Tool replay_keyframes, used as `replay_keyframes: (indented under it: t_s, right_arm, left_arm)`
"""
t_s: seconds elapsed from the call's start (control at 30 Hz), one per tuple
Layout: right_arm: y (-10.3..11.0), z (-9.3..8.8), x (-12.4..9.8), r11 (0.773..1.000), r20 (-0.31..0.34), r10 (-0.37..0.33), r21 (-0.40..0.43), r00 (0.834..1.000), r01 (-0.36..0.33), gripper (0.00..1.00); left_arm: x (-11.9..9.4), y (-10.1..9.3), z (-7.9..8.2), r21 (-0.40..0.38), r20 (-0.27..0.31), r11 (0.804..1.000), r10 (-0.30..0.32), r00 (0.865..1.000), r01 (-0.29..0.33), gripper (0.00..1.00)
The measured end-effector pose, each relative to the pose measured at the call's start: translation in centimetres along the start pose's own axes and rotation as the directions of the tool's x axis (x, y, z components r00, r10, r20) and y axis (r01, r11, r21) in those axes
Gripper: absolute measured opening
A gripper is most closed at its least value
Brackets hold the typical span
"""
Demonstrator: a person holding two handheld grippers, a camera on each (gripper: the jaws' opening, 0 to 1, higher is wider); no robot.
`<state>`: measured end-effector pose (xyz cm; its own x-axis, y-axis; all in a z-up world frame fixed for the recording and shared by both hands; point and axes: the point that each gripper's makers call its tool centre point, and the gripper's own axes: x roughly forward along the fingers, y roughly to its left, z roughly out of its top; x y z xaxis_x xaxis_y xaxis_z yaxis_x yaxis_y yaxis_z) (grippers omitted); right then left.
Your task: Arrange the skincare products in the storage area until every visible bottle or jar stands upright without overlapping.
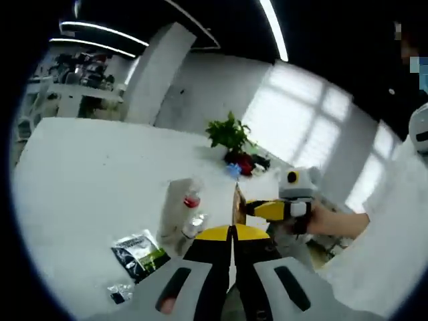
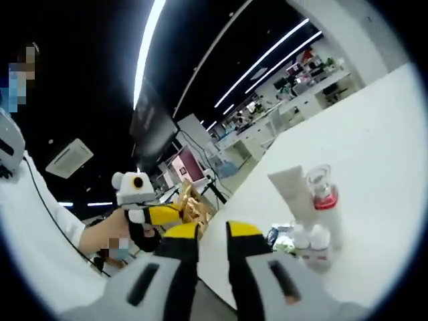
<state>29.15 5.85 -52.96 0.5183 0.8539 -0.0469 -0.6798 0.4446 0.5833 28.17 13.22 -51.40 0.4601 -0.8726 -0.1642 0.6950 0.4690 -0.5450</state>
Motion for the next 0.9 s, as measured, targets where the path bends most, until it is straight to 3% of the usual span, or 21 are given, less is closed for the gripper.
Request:
replay_keyframes:
  t_s: [0.07,0.17,0.33,0.53,0.67,0.9]
  right_arm:
    - [0.1,0.2,0.6,1.000,0.001,0.002,-0.003,1.000,-0.002,0.15]
    - [0.6,0.8,1.6,1.000,0.011,0.020,-0.002,1.000,-0.020,0.16]
    - [1.3,1.0,3.2,0.998,0.001,0.056,0.000,0.998,-0.056,0.16]
    - [2.3,1.1,5.3,0.995,-0.013,0.097,-0.004,0.995,-0.097,0.10]
    - [2.1,0.7,6.5,0.997,-0.049,0.075,-0.028,0.996,-0.077,0.05]
    - [1.4,-0.2,8.7,0.997,-0.095,0.012,-0.076,0.995,-0.019,0.02]
  left_arm:
    - [-0.5,0.1,0.2,-0.076,0.065,0.997,0.000,0.998,0.005,0.00]
    - [-1.2,0.6,0.0,-0.157,0.118,0.988,0.011,0.993,0.008,0.00]
    - [-1.9,1.1,0.2,-0.209,0.165,0.978,0.010,0.986,0.025,0.00]
    - [-2.2,1.1,-0.1,-0.233,0.182,0.972,0.029,0.983,0.015,0.00]
    - [-2.7,2.2,-0.3,-0.273,0.205,0.962,0.062,0.977,-0.004,0.00]
    - [-3.9,4.7,-1.3,-0.390,0.234,0.919,0.159,0.959,-0.058,0.00]
